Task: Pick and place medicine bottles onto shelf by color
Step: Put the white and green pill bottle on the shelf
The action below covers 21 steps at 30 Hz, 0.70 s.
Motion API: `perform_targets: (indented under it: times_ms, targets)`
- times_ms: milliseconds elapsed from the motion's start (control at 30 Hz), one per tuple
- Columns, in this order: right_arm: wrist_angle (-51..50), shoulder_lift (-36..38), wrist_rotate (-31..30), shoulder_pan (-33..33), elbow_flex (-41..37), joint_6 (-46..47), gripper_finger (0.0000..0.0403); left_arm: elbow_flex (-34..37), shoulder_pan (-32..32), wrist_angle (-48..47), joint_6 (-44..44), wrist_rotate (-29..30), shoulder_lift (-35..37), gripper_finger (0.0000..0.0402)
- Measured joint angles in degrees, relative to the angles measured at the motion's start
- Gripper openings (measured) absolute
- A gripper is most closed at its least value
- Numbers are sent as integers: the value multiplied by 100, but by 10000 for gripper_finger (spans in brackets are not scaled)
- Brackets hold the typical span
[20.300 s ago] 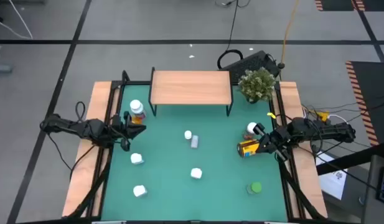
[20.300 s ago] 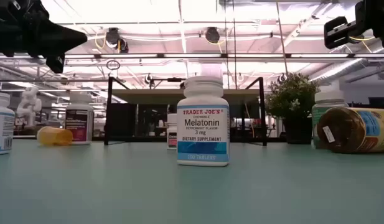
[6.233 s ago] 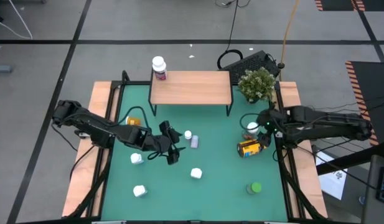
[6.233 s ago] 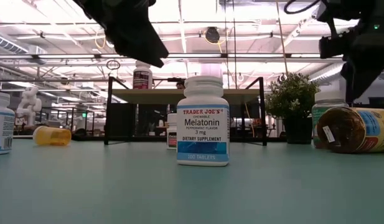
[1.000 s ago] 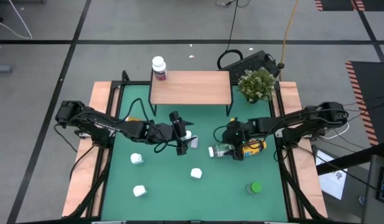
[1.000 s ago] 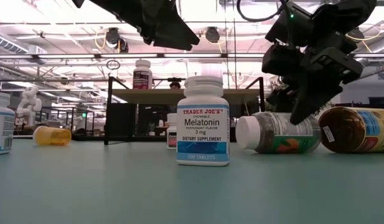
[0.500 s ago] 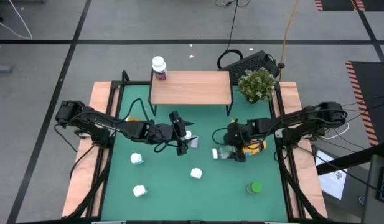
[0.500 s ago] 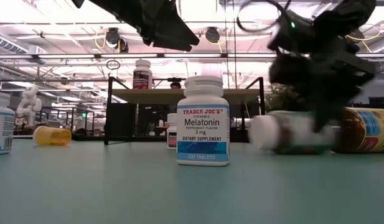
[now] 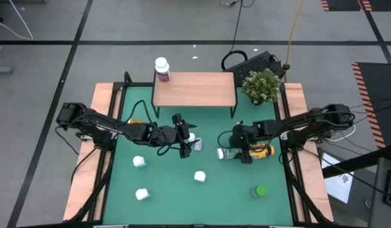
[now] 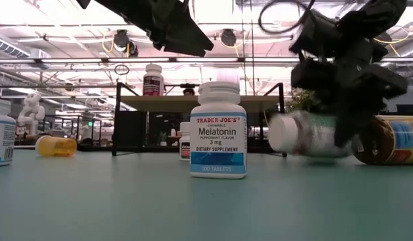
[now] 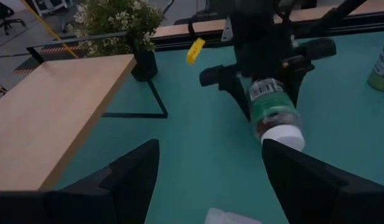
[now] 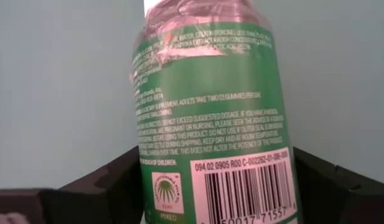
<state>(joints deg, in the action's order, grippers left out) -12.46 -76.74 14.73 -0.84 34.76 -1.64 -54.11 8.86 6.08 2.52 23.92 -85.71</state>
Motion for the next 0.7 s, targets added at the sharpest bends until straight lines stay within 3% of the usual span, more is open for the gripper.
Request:
perform_targets:
  times_ms: [167, 333, 533, 700]
  targets:
    - [923, 603, 1536, -182, 7, -221, 294, 2, 68, 75, 449, -32, 0, 285]
    - [2286, 791, 2881, -464, 7, -151, 294, 4, 273, 829, 1813, -892, 0, 285]
    - [3700, 456, 3164, -516, 0, 100, 295, 3, 354, 1703, 2423, -1596, 0, 287]
    - [4218, 108, 3221, -516, 0, 346, 295, 2, 364, 1950, 2442, -1977, -159, 316]
